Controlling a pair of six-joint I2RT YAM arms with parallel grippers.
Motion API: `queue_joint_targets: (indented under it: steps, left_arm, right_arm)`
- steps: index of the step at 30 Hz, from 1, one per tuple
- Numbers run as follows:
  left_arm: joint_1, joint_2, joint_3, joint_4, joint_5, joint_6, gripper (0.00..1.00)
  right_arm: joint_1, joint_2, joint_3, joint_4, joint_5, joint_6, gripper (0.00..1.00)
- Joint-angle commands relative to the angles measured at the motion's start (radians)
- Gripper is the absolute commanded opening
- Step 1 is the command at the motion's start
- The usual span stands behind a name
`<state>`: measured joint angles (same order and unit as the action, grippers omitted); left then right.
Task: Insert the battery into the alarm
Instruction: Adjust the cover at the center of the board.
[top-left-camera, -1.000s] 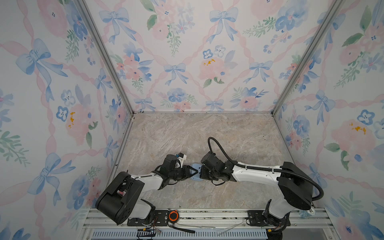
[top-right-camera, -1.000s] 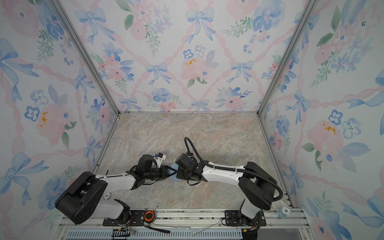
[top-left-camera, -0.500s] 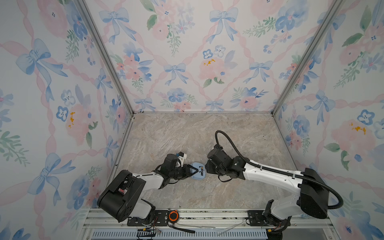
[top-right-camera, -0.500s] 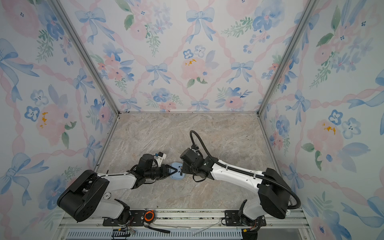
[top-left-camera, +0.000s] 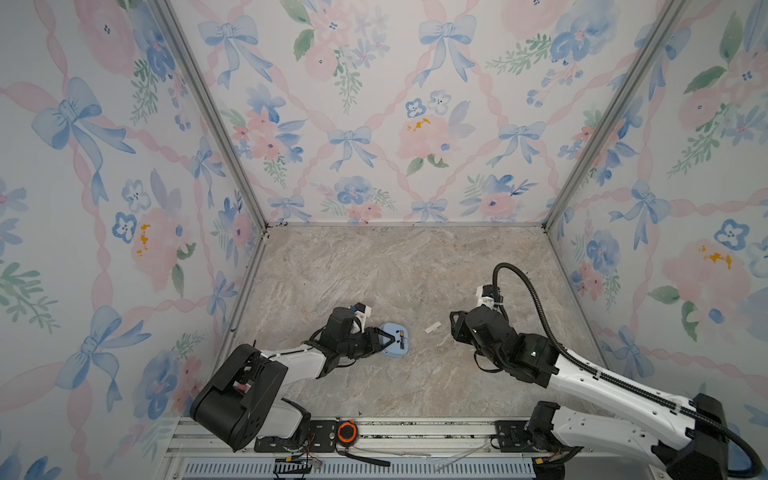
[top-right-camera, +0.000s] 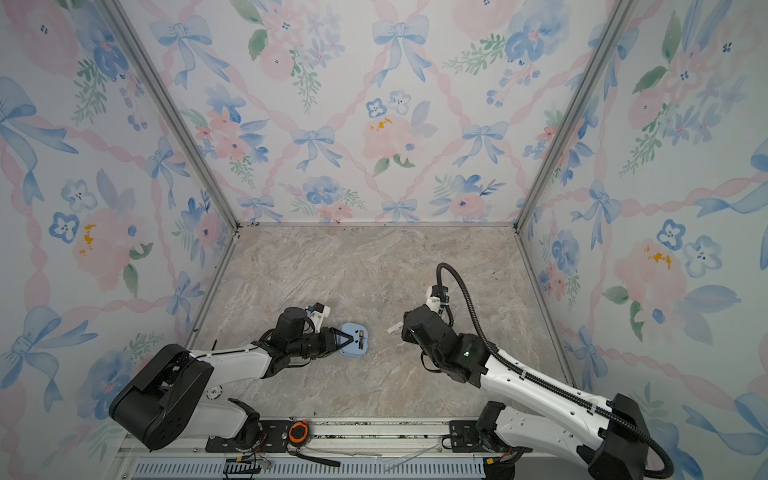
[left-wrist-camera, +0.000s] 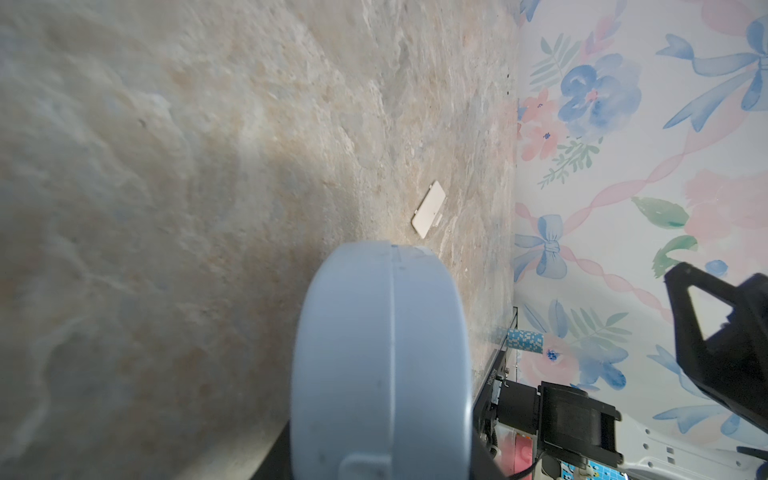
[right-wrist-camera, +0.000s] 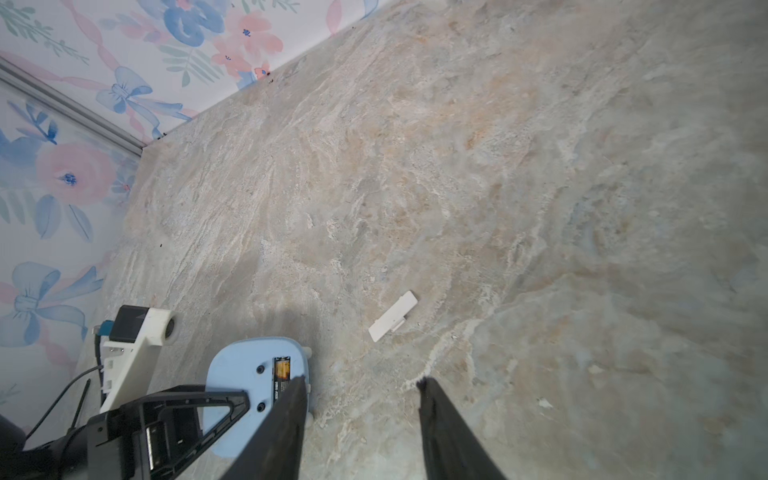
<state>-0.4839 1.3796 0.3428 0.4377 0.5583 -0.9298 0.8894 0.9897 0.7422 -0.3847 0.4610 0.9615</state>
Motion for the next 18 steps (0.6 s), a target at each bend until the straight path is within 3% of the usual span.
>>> queue_joint_targets:
  steps: [1, 6, 12, 18]
  left_arm:
    - [0.005, -0.012, -0.003, -0.097, -0.089, -0.011, 0.0]
    - [-0.009, -0.082, -0.022, -0.095, -0.147, -0.008, 0.0]
    - [-0.013, -0.16, -0.026, -0.092, -0.137, 0.018, 0.0]
    - [-0.013, -0.105, -0.034, 0.037, -0.01, -0.015, 0.0]
  right_arm:
    - [-0.081, -0.021, -0.012, 0.0, -0.095, 0.049, 0.45]
    - [-0.095, -0.011, 0.003, -0.032, -0.107, -0.005, 0.44]
    - [-0.102, -0.025, -0.015, -0.002, -0.142, -0.031, 0.45]
    - [-0.106, -0.02, -0.043, 0.054, -0.247, -0.058, 0.45]
